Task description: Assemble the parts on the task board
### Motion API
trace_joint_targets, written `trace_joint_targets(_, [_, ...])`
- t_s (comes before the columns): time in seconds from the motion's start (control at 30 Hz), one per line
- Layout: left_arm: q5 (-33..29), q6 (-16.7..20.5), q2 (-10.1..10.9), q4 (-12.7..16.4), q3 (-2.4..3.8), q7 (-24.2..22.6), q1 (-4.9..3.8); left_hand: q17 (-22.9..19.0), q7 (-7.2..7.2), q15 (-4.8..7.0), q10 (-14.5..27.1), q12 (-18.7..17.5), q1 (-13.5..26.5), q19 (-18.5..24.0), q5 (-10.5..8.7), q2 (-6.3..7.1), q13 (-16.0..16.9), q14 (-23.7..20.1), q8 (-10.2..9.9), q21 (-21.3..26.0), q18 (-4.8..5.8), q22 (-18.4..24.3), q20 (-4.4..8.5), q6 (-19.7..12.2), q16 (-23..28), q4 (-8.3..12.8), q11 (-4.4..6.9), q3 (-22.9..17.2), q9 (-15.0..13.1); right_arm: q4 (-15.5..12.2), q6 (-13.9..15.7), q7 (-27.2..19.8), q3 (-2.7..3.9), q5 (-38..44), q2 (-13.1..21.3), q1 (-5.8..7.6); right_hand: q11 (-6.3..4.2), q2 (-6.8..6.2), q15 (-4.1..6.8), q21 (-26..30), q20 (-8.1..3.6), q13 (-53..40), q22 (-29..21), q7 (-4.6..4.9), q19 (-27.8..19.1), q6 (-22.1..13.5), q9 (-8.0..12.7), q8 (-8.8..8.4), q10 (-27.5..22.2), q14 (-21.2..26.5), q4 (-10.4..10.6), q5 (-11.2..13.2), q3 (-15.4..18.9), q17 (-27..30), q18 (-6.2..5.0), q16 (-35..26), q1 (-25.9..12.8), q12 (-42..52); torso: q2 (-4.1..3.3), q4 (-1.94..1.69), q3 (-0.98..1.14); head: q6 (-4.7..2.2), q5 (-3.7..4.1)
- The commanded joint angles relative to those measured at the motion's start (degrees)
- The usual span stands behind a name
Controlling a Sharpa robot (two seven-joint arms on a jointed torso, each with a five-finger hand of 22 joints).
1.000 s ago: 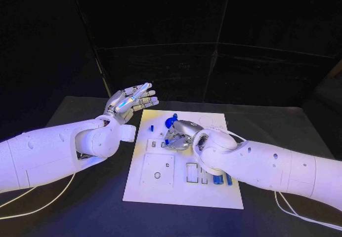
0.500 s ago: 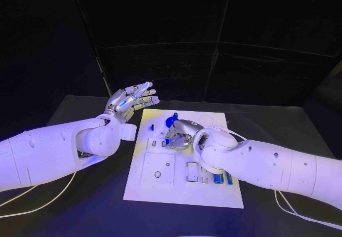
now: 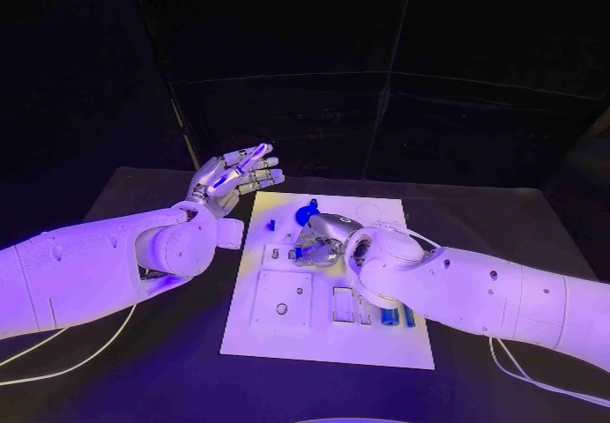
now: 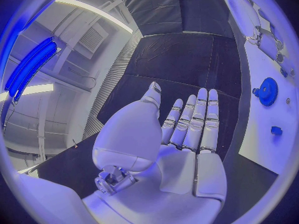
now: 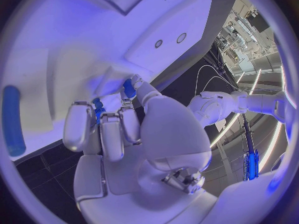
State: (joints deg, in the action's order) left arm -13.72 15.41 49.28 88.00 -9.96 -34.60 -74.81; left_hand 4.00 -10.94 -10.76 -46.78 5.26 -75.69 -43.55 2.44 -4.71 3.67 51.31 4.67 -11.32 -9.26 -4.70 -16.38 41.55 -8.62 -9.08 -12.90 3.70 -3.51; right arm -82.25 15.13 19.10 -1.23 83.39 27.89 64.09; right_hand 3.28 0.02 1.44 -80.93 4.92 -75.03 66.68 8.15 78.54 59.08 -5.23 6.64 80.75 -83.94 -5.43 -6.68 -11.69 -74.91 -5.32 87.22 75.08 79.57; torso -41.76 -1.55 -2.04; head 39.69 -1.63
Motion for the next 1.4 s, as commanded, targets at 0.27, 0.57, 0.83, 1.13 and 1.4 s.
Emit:
trace_joint_targets(0.27, [0.36, -0.86, -0.08, 0.0, 0.04, -0.33, -0.09, -0.09, -4.72, -0.08, 0.05, -0.3, -0.16, -0.53, 0.21, -0.57, 0.01, 0.5, -0.28, 0.38, -0.54, 0.14, 0.0, -0.09, 0.43, 0.51, -0.32, 0.05, 0.08, 0.12, -3.02, 1.07, -0.39, 0.51, 0.02, -0.38, 0.12, -1.08, -0.56, -0.15, 0.31, -1.51, 0.01, 0.2, -0.1, -0.75, 0.05, -0.56, -0.53, -4.49, -0.09, -0.52, 0.5, -7.46, 0.88, -0.14, -0.54, -0.23, -0.02, -0.02, -0.01, 0.05, -0.07])
trace_joint_targets(0.57, [0.36, -0.87, -0.04, 0.01, 0.04, -0.34, -0.09, -0.09, -4.72, -0.08, 0.05, -0.3, -0.16, -0.53, 0.21, -0.57, 0.01, 0.5, -0.28, 0.38, -0.54, 0.14, 0.0, -0.09, 0.43, 0.51, -0.32, 0.05, 0.08, 0.22, -1.97, 0.91, -0.39, 0.55, 0.03, -0.39, 1.27, -2.97, -1.48, -0.05, 1.08, -0.88, -0.14, 1.48, -0.2, -6.18, 1.21, -2.94, -1.17, -4.49, 0.41, -0.11, 2.26, -7.5, 0.89, -0.13, -1.93, -0.73, 0.01, -0.04, -0.02, 0.03, -0.02])
trace_joint_targets(0.83, [0.36, -0.87, -0.02, -0.01, 0.04, -0.36, -0.09, -0.09, -4.72, -0.08, 0.05, -0.33, -0.16, -0.55, 0.21, -0.59, 0.01, 0.51, -0.3, 0.41, -0.54, 0.16, 0.0, -0.03, 0.46, 0.54, -0.32, 0.07, 0.08, 0.2, 1.88, -1.01, -0.39, 0.15, 0.05, -0.39, 2.3, -3.69, -2.45, -0.08, 2.04, 0.55, -0.07, 2.57, -0.22, -10.84, 1.5, -2.92, -2.57, -4.52, 1.49, 0.26, 4.01, -7.74, 0.86, -0.01, -1.83, -1.8, 0.0, -0.02, 0.02, 0.0, -0.04])
trace_joint_targets(1.13, [0.36, -1.06, 0.0, -0.14, 0.04, -0.54, -0.09, -0.07, -4.61, -0.04, -0.21, -0.3, -0.23, -0.64, 0.21, -0.71, 0.05, 0.66, -0.21, 0.5, -0.55, 0.23, 0.02, 0.84, 0.51, 0.69, -0.24, 0.1, -0.02, -1.36, 6.04, -9.7, -0.37, -0.06, 1.71, -0.66, 2.41, -3.91, -2.57, -0.22, 2.21, 0.47, 0.25, 2.66, -0.08, -11.02, 1.39, -2.65, -2.53, -4.58, 1.73, -0.22, 4.34, -8.03, 0.91, 0.11, -1.48, -1.69, 0.01, 0.01, 0.09, 0.02, -0.19])
trace_joint_targets(1.4, [2.45, -1.97, 0.13, -0.65, 0.04, 0.44, -0.09, 1.11, -2.97, 2.33, -5.21, 1.12, -0.16, -6.79, 0.2, -1.6, 0.34, 8.48, 1.09, -1.77, -1.4, -0.48, 1.36, 8.8, -2.4, 1.53, 1.66, 0.76, -0.73, -5.12, 8.52, -22.0, -0.21, -4.37, 6.31, -0.38, 2.39, -3.69, -2.6, -0.22, 2.28, 0.29, 0.22, 2.62, -0.13, -10.75, 1.3, -2.35, -2.4, -4.55, 1.76, -0.49, 4.32, -7.92, 0.9, 0.07, -0.92, -1.53, 0.12, -0.03, 0.06, -0.24, -0.22])
